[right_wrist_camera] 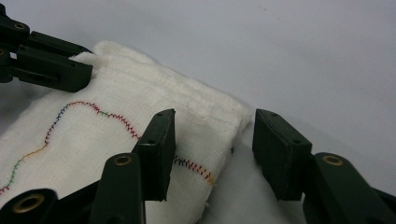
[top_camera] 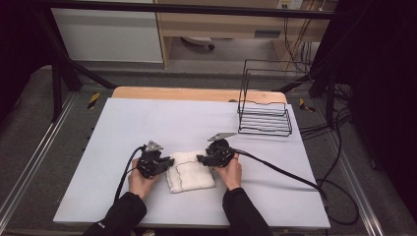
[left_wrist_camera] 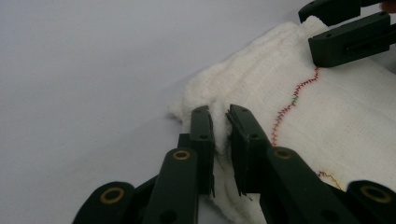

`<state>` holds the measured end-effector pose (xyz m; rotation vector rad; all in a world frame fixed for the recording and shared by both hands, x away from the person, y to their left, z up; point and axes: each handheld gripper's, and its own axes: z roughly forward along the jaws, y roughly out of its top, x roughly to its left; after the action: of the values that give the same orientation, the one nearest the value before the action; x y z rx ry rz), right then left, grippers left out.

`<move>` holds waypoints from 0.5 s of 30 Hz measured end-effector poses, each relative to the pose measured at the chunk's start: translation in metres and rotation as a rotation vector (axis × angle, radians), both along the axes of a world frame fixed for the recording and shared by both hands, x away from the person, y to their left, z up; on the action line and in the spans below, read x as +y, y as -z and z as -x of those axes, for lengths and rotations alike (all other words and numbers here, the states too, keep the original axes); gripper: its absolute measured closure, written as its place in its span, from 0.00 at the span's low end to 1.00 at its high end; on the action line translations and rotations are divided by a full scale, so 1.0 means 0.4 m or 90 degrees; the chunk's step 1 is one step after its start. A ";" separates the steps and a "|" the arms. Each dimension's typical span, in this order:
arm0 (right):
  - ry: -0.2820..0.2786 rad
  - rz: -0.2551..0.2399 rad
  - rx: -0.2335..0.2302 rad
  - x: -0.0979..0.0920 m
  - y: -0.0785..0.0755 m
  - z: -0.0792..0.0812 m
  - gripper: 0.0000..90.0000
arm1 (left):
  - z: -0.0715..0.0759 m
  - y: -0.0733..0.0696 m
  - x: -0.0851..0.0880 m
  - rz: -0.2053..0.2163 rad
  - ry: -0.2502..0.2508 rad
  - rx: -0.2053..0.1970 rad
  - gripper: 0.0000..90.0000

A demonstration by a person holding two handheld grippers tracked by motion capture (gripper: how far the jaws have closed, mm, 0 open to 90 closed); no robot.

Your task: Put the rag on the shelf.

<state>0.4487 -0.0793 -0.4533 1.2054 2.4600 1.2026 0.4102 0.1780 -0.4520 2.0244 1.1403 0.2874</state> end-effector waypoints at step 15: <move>-0.003 -0.045 0.050 0.002 -0.010 0.003 0.91 | -0.009 -0.002 0.015 0.034 -0.006 0.030 0.91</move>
<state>0.4475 -0.0785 -0.4493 1.2892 2.4965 1.2777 0.4138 0.1838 -0.4513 1.9889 1.1742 0.2137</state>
